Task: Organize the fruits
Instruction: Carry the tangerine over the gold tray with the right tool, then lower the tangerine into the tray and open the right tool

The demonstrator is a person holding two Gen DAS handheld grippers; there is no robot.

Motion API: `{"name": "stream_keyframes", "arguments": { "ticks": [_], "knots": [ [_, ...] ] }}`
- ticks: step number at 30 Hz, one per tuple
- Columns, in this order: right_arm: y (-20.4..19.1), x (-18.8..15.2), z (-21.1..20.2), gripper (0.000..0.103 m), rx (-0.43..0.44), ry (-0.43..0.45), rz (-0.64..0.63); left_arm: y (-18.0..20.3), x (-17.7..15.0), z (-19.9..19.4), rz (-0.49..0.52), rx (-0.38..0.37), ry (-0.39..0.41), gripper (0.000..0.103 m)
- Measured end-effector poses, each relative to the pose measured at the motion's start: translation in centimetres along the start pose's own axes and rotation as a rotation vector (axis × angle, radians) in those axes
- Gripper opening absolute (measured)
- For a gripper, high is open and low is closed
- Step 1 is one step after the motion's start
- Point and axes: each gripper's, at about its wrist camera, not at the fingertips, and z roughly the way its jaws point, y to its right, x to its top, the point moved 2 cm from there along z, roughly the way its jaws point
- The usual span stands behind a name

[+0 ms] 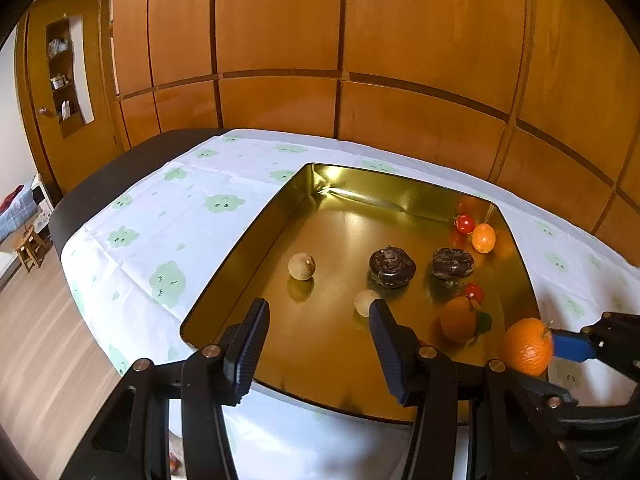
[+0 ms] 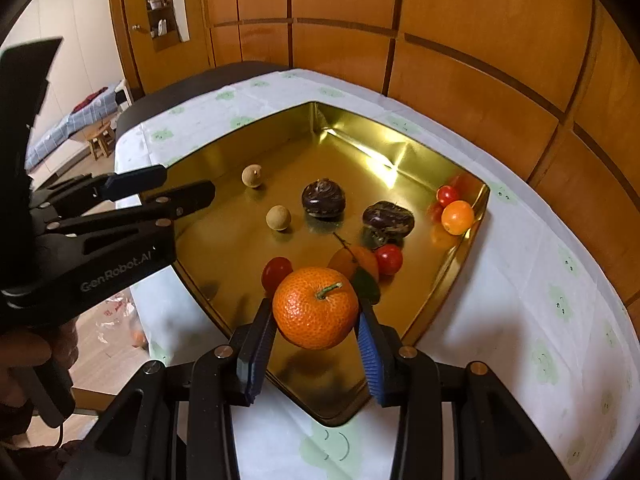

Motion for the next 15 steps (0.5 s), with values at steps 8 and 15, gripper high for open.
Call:
{"name": "stream_keyframes", "arguments": {
  "ticks": [8, 15],
  "knots": [
    [-0.4, 0.5, 2.2, 0.040, -0.007, -0.047, 0.005, -0.6, -0.1, 0.1, -0.009, 0.006, 0.005, 0.053],
    [0.1, 1.0, 5.1, 0.041, -0.020, -0.132, 0.031, -1.1, -0.3, 0.5, -0.014, 0.006, -0.003, 0.053]
  ]
}}
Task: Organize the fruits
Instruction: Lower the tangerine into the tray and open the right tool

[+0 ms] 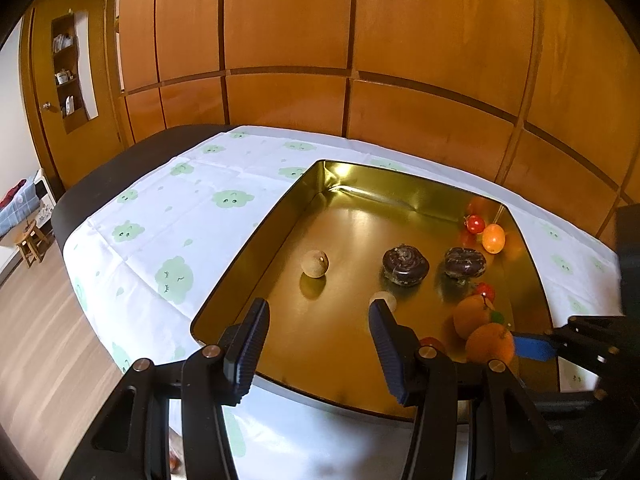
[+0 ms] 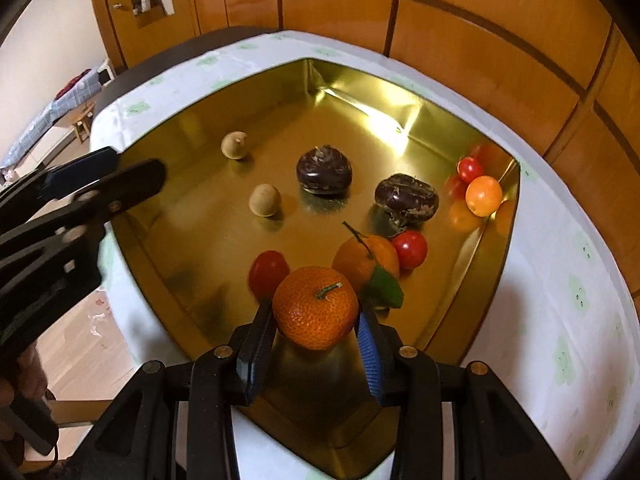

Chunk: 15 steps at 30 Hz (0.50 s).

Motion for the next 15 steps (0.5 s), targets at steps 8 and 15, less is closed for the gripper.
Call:
{"name": "stream_keyframes", "arguments": {
  "ticks": [8, 15],
  "knots": [
    [1.9, -0.2, -0.6, 0.041, 0.072, 0.050, 0.082, -0.1, -0.1, 0.1, 0.001, -0.002, -0.003, 0.053],
    [2.1, -1.6, -2.6, 0.037, 0.082, 0.096, 0.071, 0.2, -0.2, 0.1, 0.005, -0.007, -0.007, 0.053]
  ]
}}
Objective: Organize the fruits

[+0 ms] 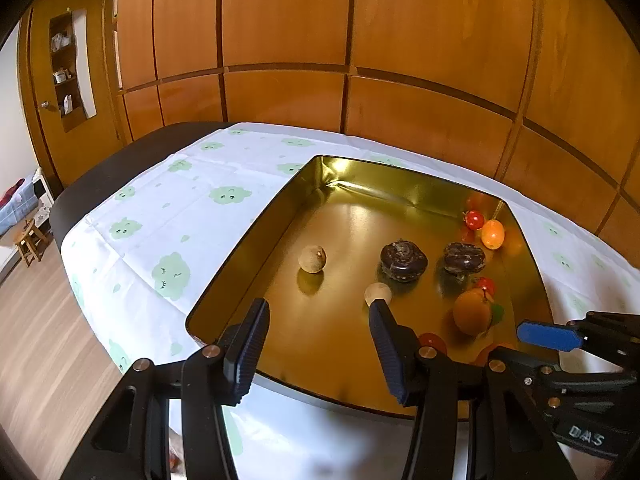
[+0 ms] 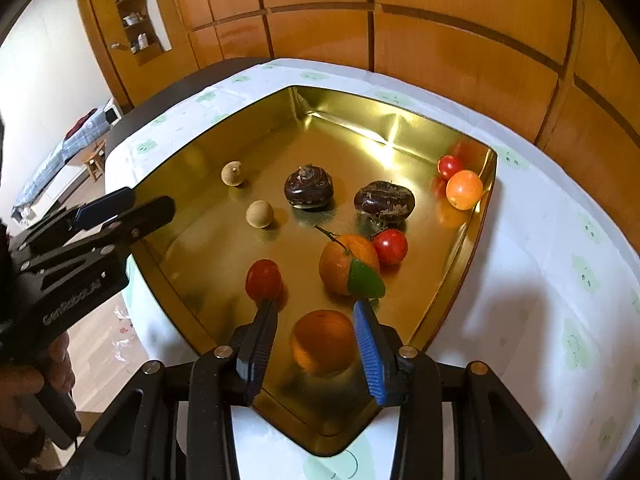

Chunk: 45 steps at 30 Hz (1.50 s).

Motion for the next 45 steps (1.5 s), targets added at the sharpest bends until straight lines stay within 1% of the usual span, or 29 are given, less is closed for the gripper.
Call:
{"name": "stream_keyframes", "arguments": {
  "ticks": [1, 4, 8, 10, 12, 15, 18, 23, 28, 31, 34, 36, 38, 40, 41, 43, 45],
  "knots": [
    [-0.1, 0.0, 0.1, 0.030, -0.006, -0.004, -0.011, 0.1, 0.0, 0.0, 0.003, -0.002, 0.001, 0.053],
    [-0.5, 0.3, 0.7, 0.029, -0.020, -0.008, -0.030, 0.4, 0.0, -0.3, 0.007, -0.009, 0.005, 0.053],
    [-0.2, 0.8, 2.2, 0.028, -0.033, -0.036, -0.014, 1.1, 0.0, -0.8, 0.021, -0.020, 0.017, 0.056],
    [0.0, 0.9, 2.5, 0.028, -0.023, -0.037, 0.006, 1.4, 0.0, -1.0, 0.031, -0.024, 0.022, 0.058],
    [0.2, 0.9, 2.0, 0.028, 0.003, -0.019, 0.029, 1.6, 0.1, -1.2, 0.036, -0.028, 0.026, 0.060],
    [0.2, 0.7, 1.2, 0.028, 0.006, 0.006, 0.035, 2.0, 0.2, -1.5, 0.046, -0.028, 0.032, 0.062],
    [0.3, 0.7, 0.2, 0.030, 0.000, 0.036, 0.051, 2.4, 0.2, -1.7, 0.053, -0.032, 0.035, 0.065],
    [0.7, 0.5, -1.3, 0.030, -0.012, 0.085, 0.087, 3.1, 0.0, -2.4, 0.066, -0.030, 0.049, 0.067],
    [0.9, 0.0, -2.7, 0.031, -0.064, 0.141, 0.115, 3.6, -0.1, -3.0, 0.071, -0.031, 0.064, 0.071],
    [1.2, -0.3, -3.7, 0.033, -0.116, 0.173, 0.125, 3.9, -0.1, -3.4, 0.071, -0.033, 0.072, 0.076],
    [1.7, -0.6, -4.2, 0.035, -0.161, 0.190, 0.145, 4.1, -0.2, -3.7, 0.073, -0.034, 0.078, 0.081],
    [2.2, -0.8, -4.6, 0.035, -0.195, 0.199, 0.165, 4.3, -0.3, -3.8, 0.070, -0.031, 0.081, 0.087],
    [2.6, -1.1, -4.8, 0.036, -0.224, 0.205, 0.184, 4.5, -0.4, -3.9, 0.068, -0.028, 0.086, 0.088],
    [2.9, -1.3, -5.2, 0.036, -0.251, 0.212, 0.196, 4.6, -0.4, -4.0, 0.069, -0.027, 0.091, 0.093],
    [2.9, -1.5, -5.3, 0.036, -0.261, 0.216, 0.198, 4.7, -0.4, -4.1, 0.069, -0.027, 0.094, 0.095],
    [2.7, -1.5, -5.7, 0.036, -0.277, 0.227, 0.194, 4.5, -0.4, -4.3, 0.063, -0.031, 0.101, 0.096],
    [2.4, -1.6, -6.1, 0.037, -0.290, 0.242, 0.185, 4.3, -0.3, -4.5, 0.053, -0.020, 0.108, 0.099]
  ]
}}
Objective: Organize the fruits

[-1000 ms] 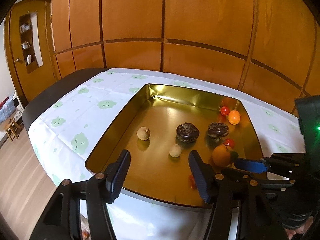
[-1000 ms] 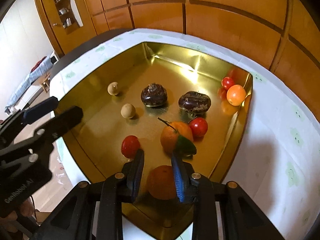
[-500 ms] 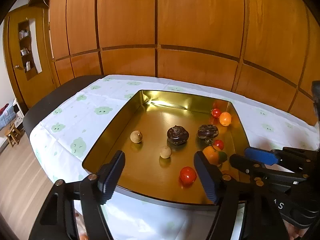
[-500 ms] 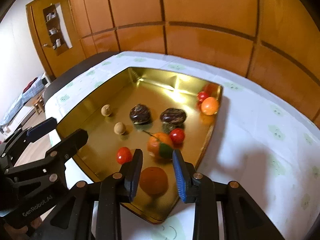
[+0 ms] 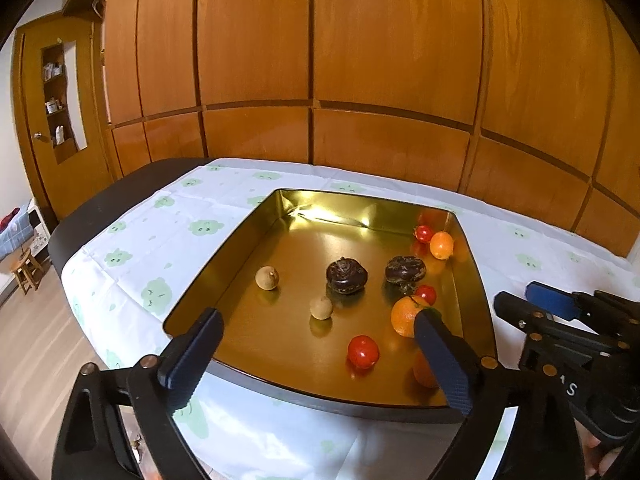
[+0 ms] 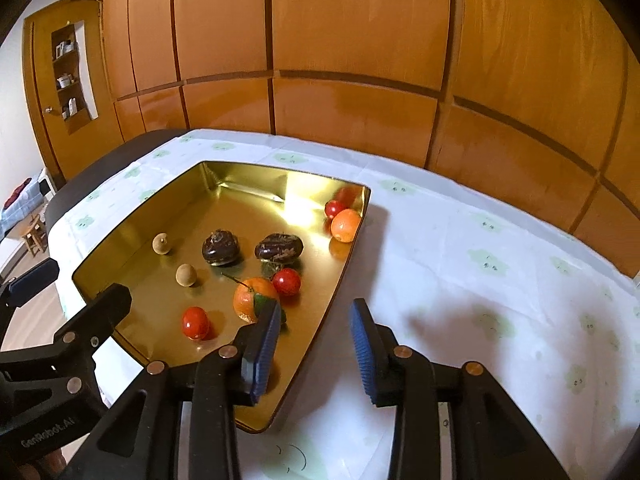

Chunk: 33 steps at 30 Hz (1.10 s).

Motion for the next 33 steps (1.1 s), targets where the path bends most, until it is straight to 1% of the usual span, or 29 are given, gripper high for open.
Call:
{"name": "stream_keyframes", "arguments": {
  "ticks": [5, 11, 21, 33],
  "knots": [
    [-0.8, -0.1, -0.8, 0.037, -0.012, 0.024, -0.032, -0.6, 0.0, -0.3, -0.014, 0.024, 0.008, 0.103],
    [-1.2, 0.0, -1.2, 0.037, -0.014, 0.036, -0.045, -0.4, -0.1, -0.5, -0.003, 0.042, 0.008, 0.103],
    [-1.4, -0.1, -1.3, 0.037, -0.019, 0.037, -0.050, -0.1, -0.2, -0.4, 0.014, 0.054, -0.001, 0.103],
    [-1.4, -0.2, -1.4, 0.037, -0.017, 0.037, -0.044, -0.4, -0.2, -0.6, -0.009, 0.052, 0.002, 0.103]
  ]
}}
